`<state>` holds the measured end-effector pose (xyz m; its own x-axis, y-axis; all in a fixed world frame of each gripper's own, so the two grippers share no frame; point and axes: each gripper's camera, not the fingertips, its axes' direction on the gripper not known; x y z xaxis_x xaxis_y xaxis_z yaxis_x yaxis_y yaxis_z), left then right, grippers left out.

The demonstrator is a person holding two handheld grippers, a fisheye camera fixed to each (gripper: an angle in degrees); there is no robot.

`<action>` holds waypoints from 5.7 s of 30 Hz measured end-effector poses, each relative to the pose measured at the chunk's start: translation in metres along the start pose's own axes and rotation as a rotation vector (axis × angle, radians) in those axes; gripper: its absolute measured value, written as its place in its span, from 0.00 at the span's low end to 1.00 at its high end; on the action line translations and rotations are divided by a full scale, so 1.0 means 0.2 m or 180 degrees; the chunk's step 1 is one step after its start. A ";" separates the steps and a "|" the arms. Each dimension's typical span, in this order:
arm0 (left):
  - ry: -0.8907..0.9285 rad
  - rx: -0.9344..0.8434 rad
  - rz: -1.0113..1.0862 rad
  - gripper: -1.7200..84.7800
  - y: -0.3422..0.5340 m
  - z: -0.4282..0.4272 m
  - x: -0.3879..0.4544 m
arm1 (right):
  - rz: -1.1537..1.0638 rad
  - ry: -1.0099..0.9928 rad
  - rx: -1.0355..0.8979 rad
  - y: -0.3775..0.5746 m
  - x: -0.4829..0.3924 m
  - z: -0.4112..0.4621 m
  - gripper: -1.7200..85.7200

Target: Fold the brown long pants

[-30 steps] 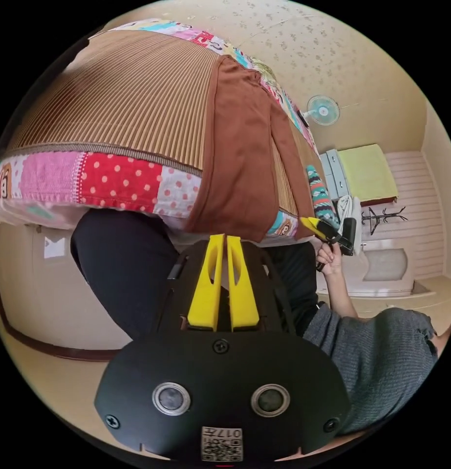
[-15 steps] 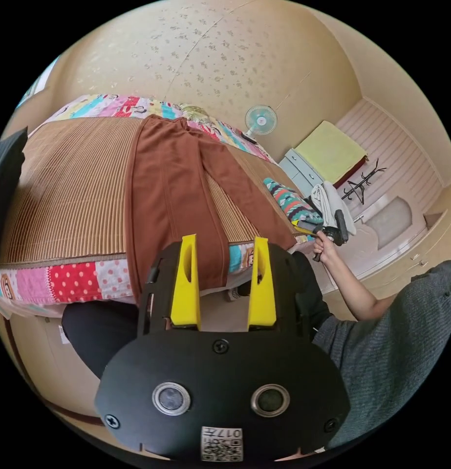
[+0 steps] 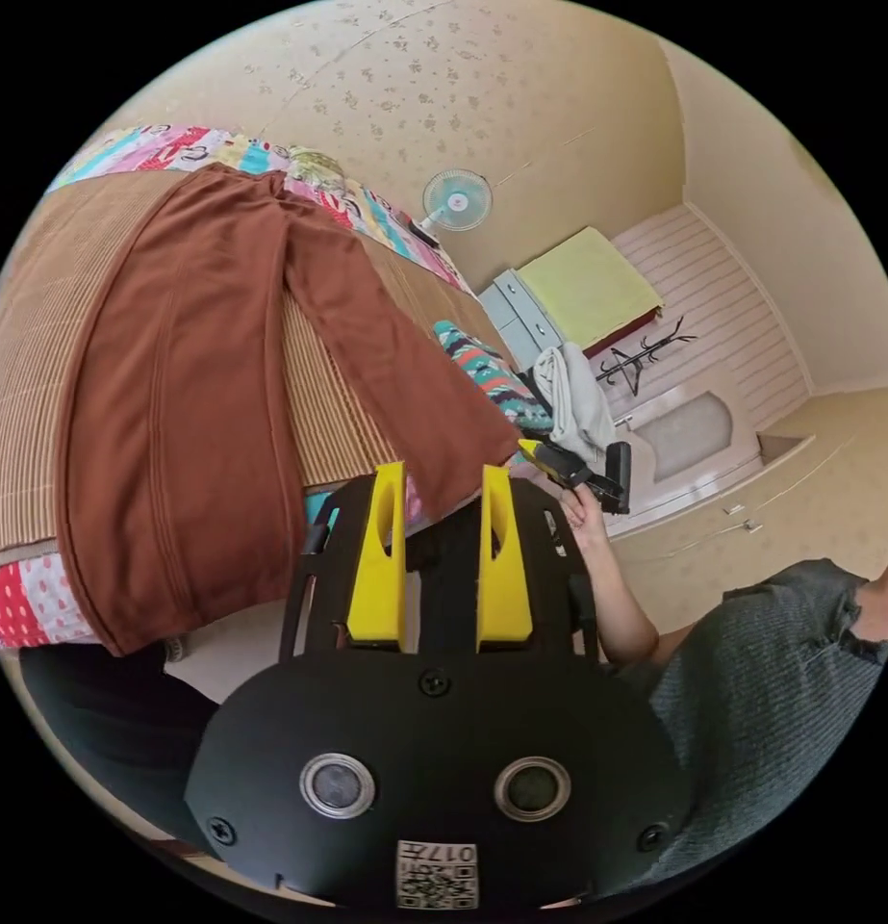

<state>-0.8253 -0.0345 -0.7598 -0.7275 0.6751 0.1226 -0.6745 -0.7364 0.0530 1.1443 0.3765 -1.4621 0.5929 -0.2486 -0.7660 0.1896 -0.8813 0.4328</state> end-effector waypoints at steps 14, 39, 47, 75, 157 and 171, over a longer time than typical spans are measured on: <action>-0.0002 -0.0740 -0.0163 0.07 -0.49 0.29 -0.04 | -0.1551 -0.0849 -0.0985 0.14 -0.74 0.51 0.06; 0.0795 -0.0730 -0.0251 0.01 -0.21 0.21 -0.41 | 0.0633 0.0159 -0.0280 -2.24 0.31 1.98 0.07; 0.1482 0.0017 -0.0297 0.01 0.01 -0.41 -0.59 | -0.1634 0.2392 0.0331 -2.01 -1.10 2.35 0.04; -0.0734 -0.0297 -0.1131 0.01 0.31 -0.66 -0.76 | -0.0192 -0.0340 -0.1179 0.31 -0.42 1.39 0.12; 0.0656 0.0726 0.0022 0.03 -0.22 -0.97 -0.20 | -0.0861 -0.1781 -0.1127 -1.02 -0.44 0.26 0.05; 0.0925 0.2151 0.2008 0.03 -0.31 -1.88 1.29 | -0.2381 -0.2694 0.0467 -1.11 -1.37 -1.37 0.05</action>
<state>-1.0180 0.2023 -1.1039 -0.9948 0.0648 0.0786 -0.0007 -0.7757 0.6311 1.1544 0.7508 -1.2191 -0.3595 0.2167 -0.9077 0.1473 -0.9473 -0.2845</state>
